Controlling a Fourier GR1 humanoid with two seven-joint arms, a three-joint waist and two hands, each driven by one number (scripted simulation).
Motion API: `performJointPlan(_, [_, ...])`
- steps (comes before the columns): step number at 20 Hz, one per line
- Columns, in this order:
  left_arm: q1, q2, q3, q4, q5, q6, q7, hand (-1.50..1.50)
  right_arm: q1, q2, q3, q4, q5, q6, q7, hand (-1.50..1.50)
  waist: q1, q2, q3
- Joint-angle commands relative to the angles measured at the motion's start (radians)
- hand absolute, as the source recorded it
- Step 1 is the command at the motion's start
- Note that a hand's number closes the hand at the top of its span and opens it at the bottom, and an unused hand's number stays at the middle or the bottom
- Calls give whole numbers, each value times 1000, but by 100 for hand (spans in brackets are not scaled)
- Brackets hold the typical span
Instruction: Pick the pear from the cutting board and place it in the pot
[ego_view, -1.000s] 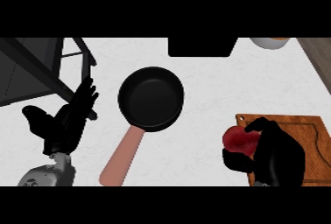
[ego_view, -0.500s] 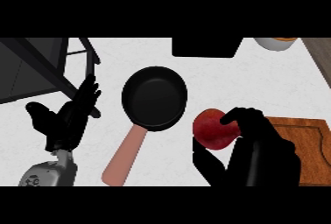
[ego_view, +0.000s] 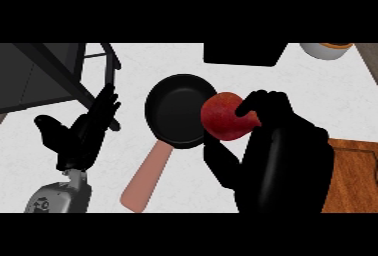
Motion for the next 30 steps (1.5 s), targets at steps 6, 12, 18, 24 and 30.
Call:
performJointPlan(6, [-34,-11,-14,0,-5,2,13,0,-232,13,-183,244,-141,45,266,150,26,12,3])
performJointPlan(12, [-18,-29,-34,14,-21,8,-10,0,-353,13,-233,427,-247,17,267,150,26,11,4])
performJointPlan(18, [-19,-4,-10,15,10,-28,-13,0,-344,13,-355,520,-380,-180,267,-150,37,16,6])
performJointPlan(24, [-58,-25,-15,47,-4,-7,-14,0,-371,13,-412,594,-503,-376,263,-150,44,26,7])
performJointPlan(30, [-60,-12,-1,37,-10,3,2,0,-384,13,-391,554,-345,-599,185,-150,15,13,8])
